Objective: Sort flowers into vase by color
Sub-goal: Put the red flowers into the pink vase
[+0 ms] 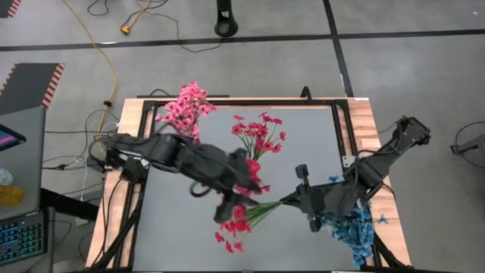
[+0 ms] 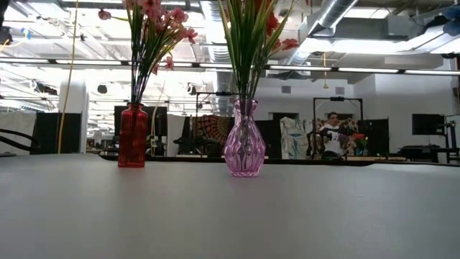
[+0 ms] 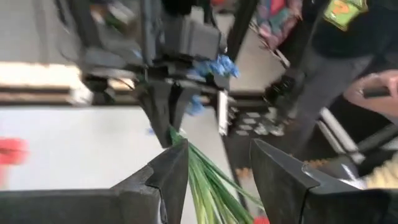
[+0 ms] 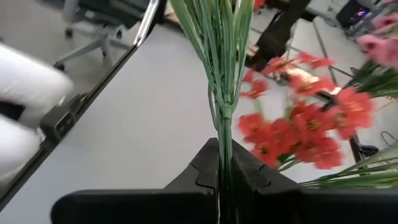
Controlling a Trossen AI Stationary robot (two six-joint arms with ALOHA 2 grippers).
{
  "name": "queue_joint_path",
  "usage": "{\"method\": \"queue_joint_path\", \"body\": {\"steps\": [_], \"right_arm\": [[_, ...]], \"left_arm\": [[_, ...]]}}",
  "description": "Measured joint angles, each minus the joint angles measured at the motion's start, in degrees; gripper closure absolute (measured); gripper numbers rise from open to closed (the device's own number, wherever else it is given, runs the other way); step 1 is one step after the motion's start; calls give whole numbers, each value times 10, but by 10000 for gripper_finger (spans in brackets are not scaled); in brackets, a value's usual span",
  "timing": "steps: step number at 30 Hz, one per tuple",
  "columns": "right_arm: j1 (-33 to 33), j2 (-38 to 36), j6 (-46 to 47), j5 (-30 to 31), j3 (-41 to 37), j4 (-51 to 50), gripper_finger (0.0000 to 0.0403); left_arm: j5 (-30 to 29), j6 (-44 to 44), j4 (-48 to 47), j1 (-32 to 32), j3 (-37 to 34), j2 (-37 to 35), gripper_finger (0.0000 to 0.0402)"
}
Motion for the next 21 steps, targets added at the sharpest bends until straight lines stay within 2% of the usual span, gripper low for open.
{"method": "queue_joint_path", "body": {"steps": [6, 11, 21], "right_arm": [[-39, -28, -38, 2, 0, 69, 370], [-81, -60, -71, 2, 0, 147, 362], [-174, -99, -74, 3, 0, 249, 370]], "left_arm": [[-113, 53, -16, -24, 0, -56, 245], [-197, 99, -20, -53, 0, -94, 245], [-347, 165, -19, -110, 0, -146, 245]]}}
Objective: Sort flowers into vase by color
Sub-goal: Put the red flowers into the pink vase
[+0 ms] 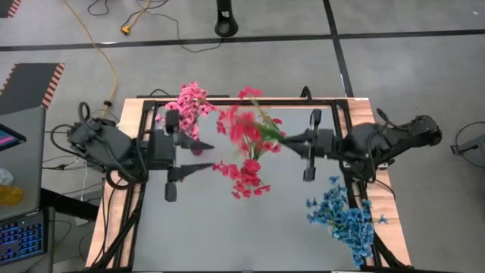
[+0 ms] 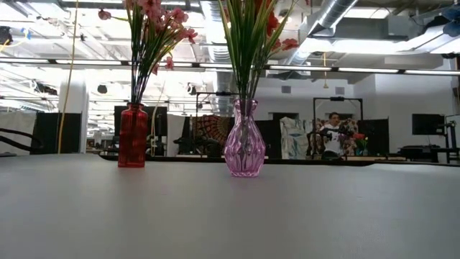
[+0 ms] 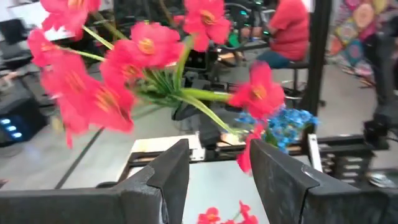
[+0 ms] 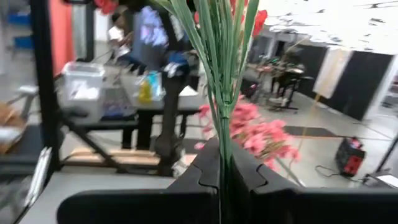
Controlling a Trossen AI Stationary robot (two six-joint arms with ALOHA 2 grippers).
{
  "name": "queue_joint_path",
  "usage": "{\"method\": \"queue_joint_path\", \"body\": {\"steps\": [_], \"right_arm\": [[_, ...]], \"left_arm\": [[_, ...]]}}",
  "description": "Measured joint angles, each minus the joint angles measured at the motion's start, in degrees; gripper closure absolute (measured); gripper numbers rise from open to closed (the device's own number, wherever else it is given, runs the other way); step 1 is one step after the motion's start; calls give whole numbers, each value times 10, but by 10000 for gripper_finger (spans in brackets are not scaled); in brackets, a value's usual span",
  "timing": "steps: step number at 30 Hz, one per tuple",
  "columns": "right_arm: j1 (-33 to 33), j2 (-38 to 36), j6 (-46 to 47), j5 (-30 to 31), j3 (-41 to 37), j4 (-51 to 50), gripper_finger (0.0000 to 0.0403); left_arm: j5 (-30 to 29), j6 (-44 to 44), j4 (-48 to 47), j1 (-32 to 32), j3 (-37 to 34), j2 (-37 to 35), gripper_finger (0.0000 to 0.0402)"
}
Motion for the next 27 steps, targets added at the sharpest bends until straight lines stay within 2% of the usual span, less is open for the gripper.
{"method": "queue_joint_path", "body": {"steps": [6, 11, 18, 27], "right_arm": [[-36, 2, 0, -5, 0, 72, 358], [-48, 13, 1, -10, 0, 113, 369], [-48, 42, 2, -80, 0, 150, 358], [-36, 88, -42, -82, 0, 233, 369]], "left_arm": [[-25, -8, 1, -2, 0, 8, 245], [-28, -7, 17, 14, 0, 38, 245], [-53, 14, 109, 51, 0, 93, 245], [-73, 6, 208, 90, 0, 122, 245]]}}
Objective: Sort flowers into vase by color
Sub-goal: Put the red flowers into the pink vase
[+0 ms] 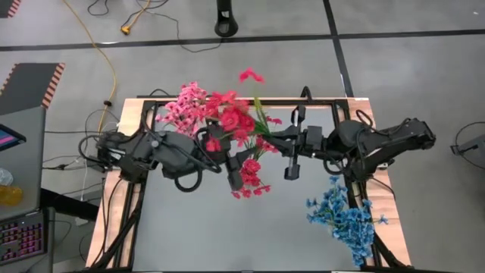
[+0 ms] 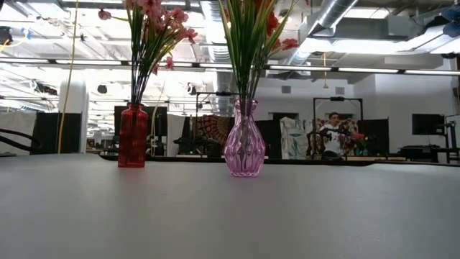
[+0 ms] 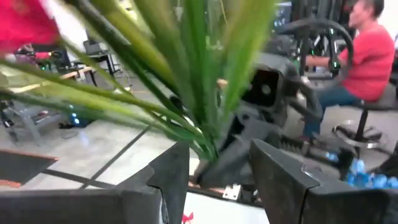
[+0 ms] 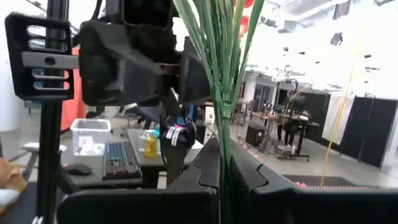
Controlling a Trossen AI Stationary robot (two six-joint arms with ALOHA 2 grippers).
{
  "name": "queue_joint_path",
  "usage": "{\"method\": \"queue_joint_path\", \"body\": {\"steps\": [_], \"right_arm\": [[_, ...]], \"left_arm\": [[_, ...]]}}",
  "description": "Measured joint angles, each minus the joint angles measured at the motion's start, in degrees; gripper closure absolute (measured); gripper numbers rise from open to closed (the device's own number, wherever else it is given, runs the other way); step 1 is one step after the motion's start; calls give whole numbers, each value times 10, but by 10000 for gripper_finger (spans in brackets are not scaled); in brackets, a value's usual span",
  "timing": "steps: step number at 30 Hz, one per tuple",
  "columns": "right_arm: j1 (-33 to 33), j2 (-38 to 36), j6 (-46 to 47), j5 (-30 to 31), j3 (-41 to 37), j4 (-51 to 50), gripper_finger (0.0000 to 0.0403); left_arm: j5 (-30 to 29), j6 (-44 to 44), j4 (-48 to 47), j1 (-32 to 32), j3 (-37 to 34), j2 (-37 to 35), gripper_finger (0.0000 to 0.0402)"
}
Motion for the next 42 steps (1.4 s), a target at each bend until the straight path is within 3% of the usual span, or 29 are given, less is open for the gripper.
{"method": "queue_joint_path", "body": {"steps": [15, 19, 27, 36, 42], "right_arm": [[-4, 29, -2, -24, 0, 65, 364], [-4, 29, -2, -28, 0, 64, 358], [-4, 29, -1, -28, 0, 64, 358], [-4, 25, 5, -28, 0, 60, 344], [-4, 10, 4, -28, 0, 37, 296]], "left_arm": [[30, 9, 30, 24, 0, 8, 251], [31, 10, 30, 23, 0, 8, 285], [36, 29, 28, 23, 0, 8, 390], [35, 33, 24, 22, 0, 8, 387], [30, 34, 13, 22, 0, 8, 386]]}}
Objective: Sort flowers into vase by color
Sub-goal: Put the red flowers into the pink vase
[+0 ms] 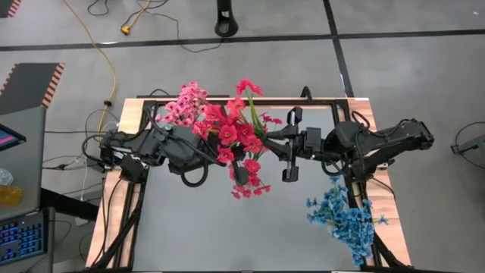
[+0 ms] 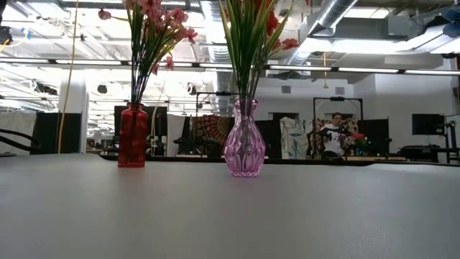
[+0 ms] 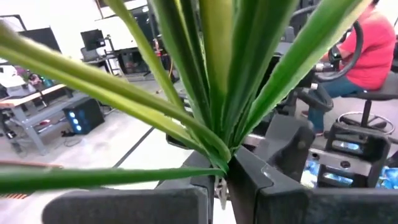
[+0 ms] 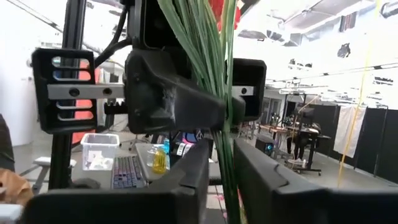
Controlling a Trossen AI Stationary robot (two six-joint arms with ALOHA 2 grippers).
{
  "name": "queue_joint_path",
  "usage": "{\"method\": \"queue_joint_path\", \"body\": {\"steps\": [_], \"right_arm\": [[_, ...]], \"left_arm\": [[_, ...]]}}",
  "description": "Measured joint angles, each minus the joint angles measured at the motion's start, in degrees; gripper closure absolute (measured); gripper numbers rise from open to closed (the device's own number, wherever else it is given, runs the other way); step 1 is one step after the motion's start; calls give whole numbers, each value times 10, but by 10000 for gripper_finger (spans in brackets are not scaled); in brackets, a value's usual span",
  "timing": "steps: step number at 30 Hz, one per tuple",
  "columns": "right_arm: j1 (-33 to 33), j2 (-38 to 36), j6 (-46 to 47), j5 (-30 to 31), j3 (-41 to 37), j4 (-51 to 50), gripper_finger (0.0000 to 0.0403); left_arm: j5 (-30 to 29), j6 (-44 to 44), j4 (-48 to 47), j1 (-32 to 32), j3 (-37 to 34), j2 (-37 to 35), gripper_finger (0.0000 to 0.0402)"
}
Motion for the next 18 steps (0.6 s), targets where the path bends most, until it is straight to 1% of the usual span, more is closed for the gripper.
{"method": "queue_joint_path", "body": {"steps": [4, 7, 9, 12, 15, 18], "right_arm": [[1, -15, 0, 13, 0, -47, 244], [1, -41, 0, 13, 0, -104, 210], [1, -64, 2, 13, 0, -145, 195], [1, -99, 54, 13, 0, -201, 186], [1, -136, 105, 13, 0, -250, 186], [1, -171, 133, 13, 0, -294, 192]], "left_arm": [[0, 0, -5, -1, 0, 0, 386], [-1, -1, -40, -7, 0, -5, 386], [-13, -13, -74, -18, 0, -13, 386], [-40, -35, -121, -36, 0, -29, 386], [-87, -60, -165, -60, 1, -45, 386], [-138, -96, -220, -89, 1, -52, 386]]}}
